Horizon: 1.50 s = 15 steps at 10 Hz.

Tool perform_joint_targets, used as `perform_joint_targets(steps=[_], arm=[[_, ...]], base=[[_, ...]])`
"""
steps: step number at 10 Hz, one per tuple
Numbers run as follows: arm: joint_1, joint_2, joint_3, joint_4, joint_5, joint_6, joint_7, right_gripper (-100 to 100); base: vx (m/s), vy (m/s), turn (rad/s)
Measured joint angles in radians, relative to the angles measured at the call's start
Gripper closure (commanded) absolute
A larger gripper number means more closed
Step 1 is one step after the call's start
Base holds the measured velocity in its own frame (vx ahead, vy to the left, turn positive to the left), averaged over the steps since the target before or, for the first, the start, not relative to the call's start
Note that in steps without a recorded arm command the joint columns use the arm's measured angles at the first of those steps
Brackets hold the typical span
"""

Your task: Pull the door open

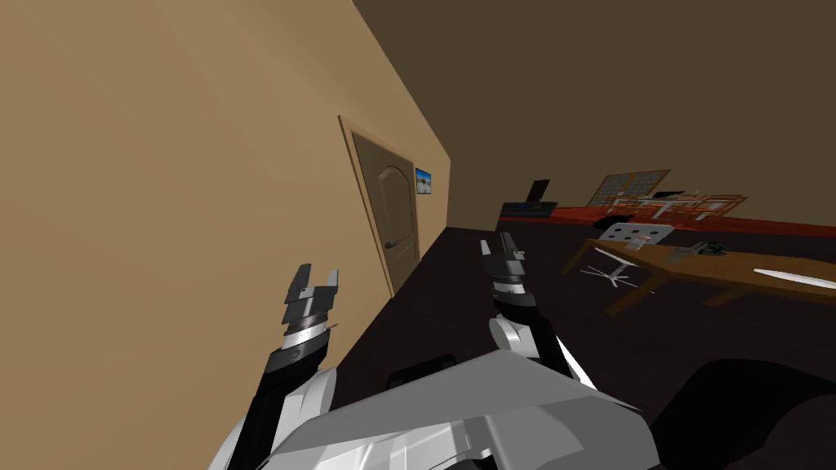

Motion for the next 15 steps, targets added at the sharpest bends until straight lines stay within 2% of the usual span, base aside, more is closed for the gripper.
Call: perform_joint_targets(steps=[1, 9, 11, 15], arm=[[0.000, -0.002, 0.007, 0.017, 0.004, -0.007, 0.002, -100], [-0.104, -0.045, -0.002, 0.216, 0.006, -0.016, 0.002, -100], [-0.125, -0.050, 0.007, 0.279, 0.012, -0.034, 0.006, -100], [-0.175, -0.073, 0.001, 0.385, 0.012, -0.043, 0.003, -100]], base=[[0.060, -0.015, 0.107], [0.071, -0.019, 0.134], [0.093, -0.051, 0.154], [0.065, -0.031, 0.140]])
